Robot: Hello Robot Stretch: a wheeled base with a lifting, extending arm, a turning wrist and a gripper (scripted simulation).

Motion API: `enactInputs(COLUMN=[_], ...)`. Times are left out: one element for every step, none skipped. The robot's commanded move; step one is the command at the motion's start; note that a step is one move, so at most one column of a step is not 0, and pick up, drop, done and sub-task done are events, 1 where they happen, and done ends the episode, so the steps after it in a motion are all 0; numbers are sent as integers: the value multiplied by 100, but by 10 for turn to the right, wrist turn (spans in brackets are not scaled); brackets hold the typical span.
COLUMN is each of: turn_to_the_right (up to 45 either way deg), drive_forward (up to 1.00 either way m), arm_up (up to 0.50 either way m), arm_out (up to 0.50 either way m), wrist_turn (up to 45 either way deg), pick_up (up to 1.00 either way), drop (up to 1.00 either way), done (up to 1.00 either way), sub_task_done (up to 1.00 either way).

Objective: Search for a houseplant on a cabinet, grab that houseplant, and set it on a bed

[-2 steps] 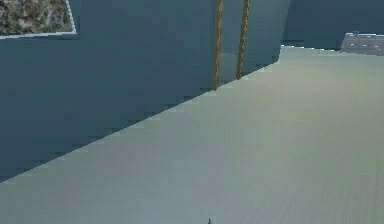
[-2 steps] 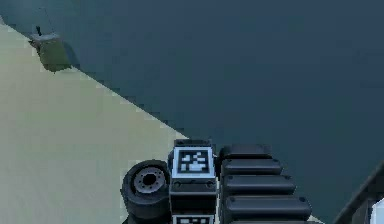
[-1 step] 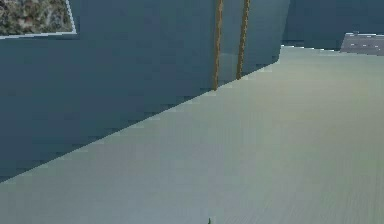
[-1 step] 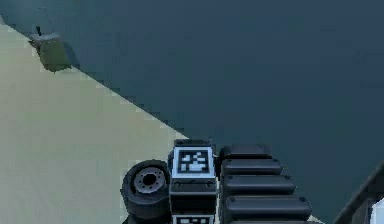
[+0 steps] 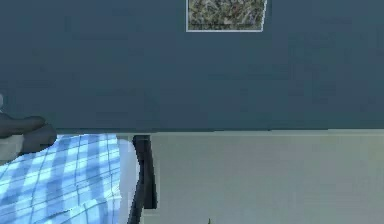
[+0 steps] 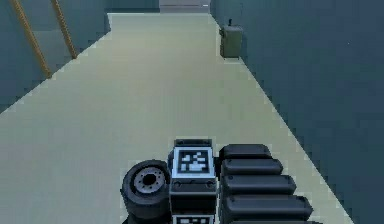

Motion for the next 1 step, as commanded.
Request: enactInputs(turn_to_the_right=[-450], drive_forward=[0], arm_up=[0], arm_out=[0], wrist_turn=[0], pick_up=[0], drop=[0], done=[0], sub_task_done=[0])
